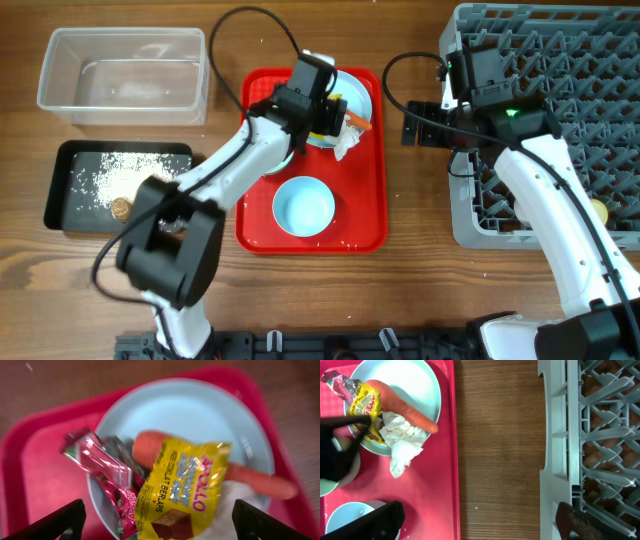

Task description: Sort waste into correct bins and load items into the dishwasher rack

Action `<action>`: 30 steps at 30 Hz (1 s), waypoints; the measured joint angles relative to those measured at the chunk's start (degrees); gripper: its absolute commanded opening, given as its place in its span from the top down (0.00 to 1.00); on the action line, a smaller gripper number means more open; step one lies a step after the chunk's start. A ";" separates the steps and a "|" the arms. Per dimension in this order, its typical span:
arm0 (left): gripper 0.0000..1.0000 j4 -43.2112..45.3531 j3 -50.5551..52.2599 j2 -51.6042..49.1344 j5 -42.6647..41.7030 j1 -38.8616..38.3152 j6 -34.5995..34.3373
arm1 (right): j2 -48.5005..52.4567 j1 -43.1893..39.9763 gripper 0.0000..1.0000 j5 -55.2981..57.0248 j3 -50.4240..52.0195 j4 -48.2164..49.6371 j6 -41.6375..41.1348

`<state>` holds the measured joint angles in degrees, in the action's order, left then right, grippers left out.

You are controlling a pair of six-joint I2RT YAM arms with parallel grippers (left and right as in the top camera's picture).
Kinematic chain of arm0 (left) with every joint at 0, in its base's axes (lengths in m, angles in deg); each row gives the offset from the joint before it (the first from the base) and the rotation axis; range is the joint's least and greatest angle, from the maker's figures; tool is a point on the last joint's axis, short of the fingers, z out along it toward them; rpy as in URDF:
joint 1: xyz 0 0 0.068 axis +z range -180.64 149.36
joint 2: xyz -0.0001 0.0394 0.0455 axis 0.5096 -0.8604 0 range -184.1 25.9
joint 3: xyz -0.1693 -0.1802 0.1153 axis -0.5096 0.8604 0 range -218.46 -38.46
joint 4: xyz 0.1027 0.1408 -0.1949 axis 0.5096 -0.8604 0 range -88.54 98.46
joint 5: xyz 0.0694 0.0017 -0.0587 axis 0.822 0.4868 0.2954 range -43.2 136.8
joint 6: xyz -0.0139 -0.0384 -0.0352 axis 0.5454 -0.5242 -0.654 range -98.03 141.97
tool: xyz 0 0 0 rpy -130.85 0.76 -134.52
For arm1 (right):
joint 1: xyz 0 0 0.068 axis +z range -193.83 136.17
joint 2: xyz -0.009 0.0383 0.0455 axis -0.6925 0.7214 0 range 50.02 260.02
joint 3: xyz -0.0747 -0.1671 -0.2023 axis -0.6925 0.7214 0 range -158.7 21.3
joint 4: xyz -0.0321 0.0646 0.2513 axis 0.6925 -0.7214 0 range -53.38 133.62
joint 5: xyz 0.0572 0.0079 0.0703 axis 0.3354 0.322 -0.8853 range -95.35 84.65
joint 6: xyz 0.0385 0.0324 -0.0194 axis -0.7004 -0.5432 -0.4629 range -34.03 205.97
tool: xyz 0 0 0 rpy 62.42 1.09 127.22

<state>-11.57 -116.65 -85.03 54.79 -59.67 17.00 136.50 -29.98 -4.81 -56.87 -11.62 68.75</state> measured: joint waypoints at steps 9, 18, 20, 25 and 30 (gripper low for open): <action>0.21 2.56 0.00 -6.88 -0.39 0.00 0.98 | 0.00 0.00 0.00 0.00 0.00 0.00 -0.02; 0.96 3.80 -0.20 -9.25 -3.89 -0.07 4.15 | 0.00 0.00 0.00 0.00 0.00 0.02 -0.02; 0.96 3.80 -0.20 -9.25 -3.89 -0.07 4.26 | 0.00 0.00 0.00 0.00 0.00 0.02 0.00; 0.96 -0.87 -1.62 -7.78 -3.82 -0.04 4.26 | 0.00 0.00 0.00 0.00 0.00 0.00 -0.02; 0.96 -4.61 -2.80 2.36 -4.04 1.31 4.26 | 0.00 0.00 0.00 0.00 0.00 0.02 0.00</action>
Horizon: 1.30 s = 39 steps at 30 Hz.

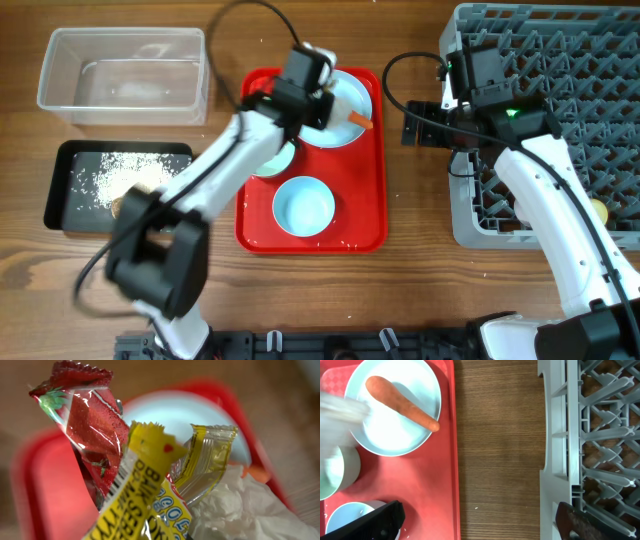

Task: Sort waste into correct bins and load items into the dishwasher rack
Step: 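Grasp the wrappers and tissue from the plate, drop into clear bin, then grasp the carrot on the plate with left gripper, drop on black tray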

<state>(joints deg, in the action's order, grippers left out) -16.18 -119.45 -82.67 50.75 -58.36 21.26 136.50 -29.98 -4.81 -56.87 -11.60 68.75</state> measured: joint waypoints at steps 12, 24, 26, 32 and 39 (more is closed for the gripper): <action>0.64 4.63 -1.79 4.44 3.41 31.93 0.04 | 0.00 0.00 0.00 0.00 0.00 0.04 0.00; 0.00 10.12 -1.79 -5.07 -5.86 38.16 0.02 | 0.00 0.00 0.00 0.00 0.00 0.11 -0.02; 0.00 7.91 -1.79 -3.17 -7.15 36.30 0.02 | 0.00 0.00 0.00 0.00 0.00 0.09 -0.02; 0.00 2.43 -1.79 2.82 -11.76 21.22 0.04 | 0.00 0.00 0.00 0.00 0.00 0.24 -0.02; 0.02 3.85 -1.79 -4.70 -13.46 4.50 6.82 | 0.00 0.00 0.00 0.00 0.00 0.20 0.00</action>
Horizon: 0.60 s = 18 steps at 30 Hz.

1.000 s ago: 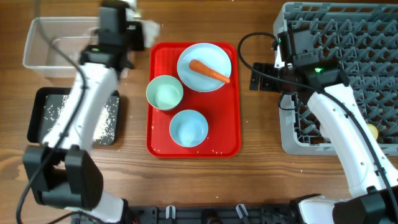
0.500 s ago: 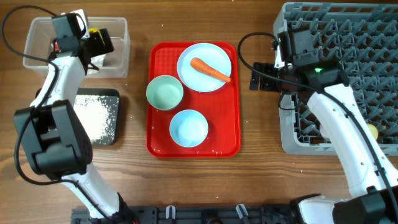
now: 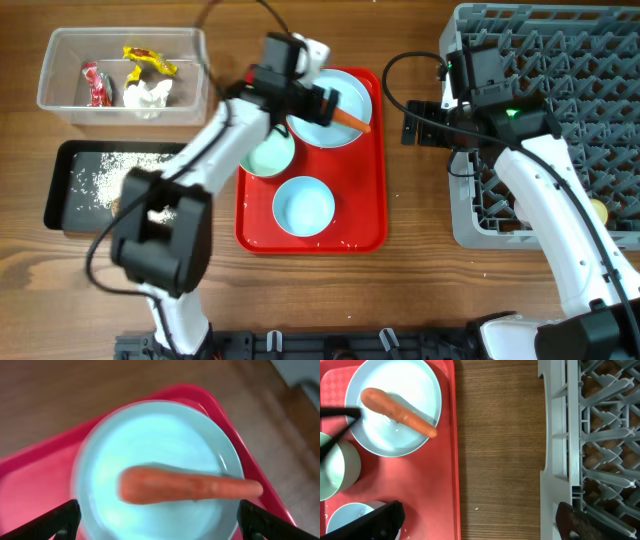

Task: Sort waste into correct bins and load items into the dishwasher rack
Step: 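Grasp the carrot on the plate with left gripper, drop on black tray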

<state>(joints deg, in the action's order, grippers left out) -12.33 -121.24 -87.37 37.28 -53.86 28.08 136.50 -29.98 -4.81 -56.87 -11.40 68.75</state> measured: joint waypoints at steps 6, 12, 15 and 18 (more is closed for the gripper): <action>0.11 0.28 0.00 -3.58 0.26 -1.90 -5.18 | 0.00 0.00 0.00 0.00 0.00 0.02 0.00; 0.16 0.02 0.00 -3.58 0.57 -2.84 -35.06 | 0.00 0.00 0.00 0.00 0.00 0.04 -0.02; 0.21 2.78 0.00 -4.20 1.25 -5.31 -46.16 | 0.00 0.00 0.00 -0.02 0.00 0.04 -0.02; 0.26 5.22 0.00 -7.06 2.54 -6.86 -53.68 | 0.00 0.00 0.00 -0.02 0.00 -0.37 -0.02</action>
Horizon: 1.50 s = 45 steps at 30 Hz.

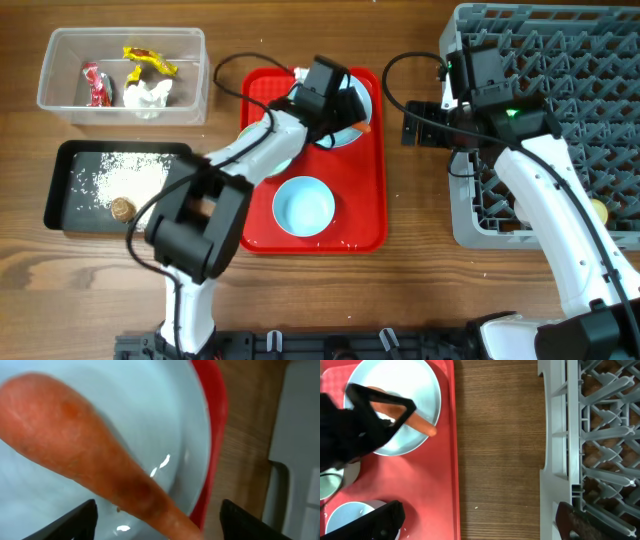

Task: Sort waste into correct bins and load items into the dishwasher rack
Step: 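Grasp the carrot on the plate with left gripper, drop on black tray, then grasp the white rice bowl with the right gripper and lift it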

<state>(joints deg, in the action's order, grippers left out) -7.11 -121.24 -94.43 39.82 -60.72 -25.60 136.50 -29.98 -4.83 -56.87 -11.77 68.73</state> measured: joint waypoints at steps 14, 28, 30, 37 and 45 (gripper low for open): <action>0.92 6.05 -0.22 -4.74 1.77 0.24 -5.88 | 0.00 0.00 0.00 0.02 0.00 -0.72 0.00; 0.88 -5.62 0.02 8.70 2.84 2.27 13.88 | 0.00 0.00 0.00 0.02 0.00 -0.90 1.09; 0.88 -12.20 -0.04 13.84 5.44 2.47 15.85 | 0.00 0.00 0.00 0.02 0.00 -0.94 1.09; 0.95 -46.31 -0.11 27.12 17.05 16.33 17.68 | 0.02 0.00 0.00 0.00 0.07 -1.25 1.09; 0.94 -46.45 8.39 27.28 19.32 47.01 17.44 | 0.07 0.00 0.00 0.02 0.07 -1.05 1.11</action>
<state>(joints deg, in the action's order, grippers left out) -53.56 -112.85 -67.15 59.14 -13.71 -8.16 136.57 -29.98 -4.81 -56.80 -12.82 69.85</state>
